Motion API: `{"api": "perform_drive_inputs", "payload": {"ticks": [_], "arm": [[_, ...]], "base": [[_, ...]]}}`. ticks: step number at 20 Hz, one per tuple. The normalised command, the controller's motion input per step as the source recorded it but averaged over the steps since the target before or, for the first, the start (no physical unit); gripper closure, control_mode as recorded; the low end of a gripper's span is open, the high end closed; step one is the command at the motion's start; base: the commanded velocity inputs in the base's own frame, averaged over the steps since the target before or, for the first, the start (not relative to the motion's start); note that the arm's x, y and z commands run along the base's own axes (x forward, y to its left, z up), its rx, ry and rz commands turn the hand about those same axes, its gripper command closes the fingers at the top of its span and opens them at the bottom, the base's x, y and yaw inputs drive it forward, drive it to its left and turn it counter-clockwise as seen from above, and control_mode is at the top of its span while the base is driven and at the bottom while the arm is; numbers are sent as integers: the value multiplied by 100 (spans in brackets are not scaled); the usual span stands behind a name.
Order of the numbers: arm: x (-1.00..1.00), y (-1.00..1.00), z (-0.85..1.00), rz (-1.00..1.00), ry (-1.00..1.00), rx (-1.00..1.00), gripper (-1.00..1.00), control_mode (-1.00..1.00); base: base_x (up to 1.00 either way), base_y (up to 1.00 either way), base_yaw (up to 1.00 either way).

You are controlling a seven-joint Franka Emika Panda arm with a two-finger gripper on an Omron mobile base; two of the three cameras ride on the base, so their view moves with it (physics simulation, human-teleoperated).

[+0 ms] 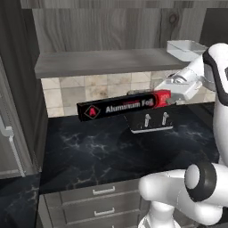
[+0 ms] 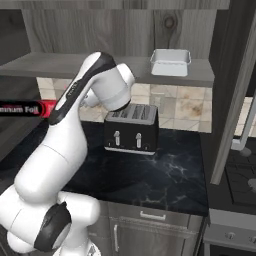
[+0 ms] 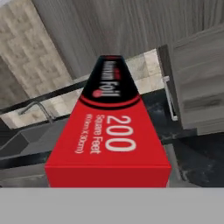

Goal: Retrieve the tupperware and aluminum foil from the cabinet and place them on the dining counter near the plate with lime and avocado to prepare for storing leftovers.

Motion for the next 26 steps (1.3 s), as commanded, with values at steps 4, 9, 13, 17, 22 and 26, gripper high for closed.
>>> {"api": "perform_drive_inputs", "payload": {"ticks": [4, 9, 13, 17, 22, 26], "arm": [[-47, -31, -50, -13, 25, -32, 100, -100], [-12, -36, -29, -21, 9, -23, 100, -100], [0, -9, 0, -20, 0, -7, 100, -100], [0, 0, 0, -14, 0, -5, 100, -100], [0, 0, 0, -1, 0, 0, 100, -100], [0, 0, 0, 0, 0, 0, 100, -100]], "base": [[0, 0, 0], [0, 0, 0], [0, 0, 0], [0, 0, 0], [0, 0, 0], [0, 0, 0]]}}
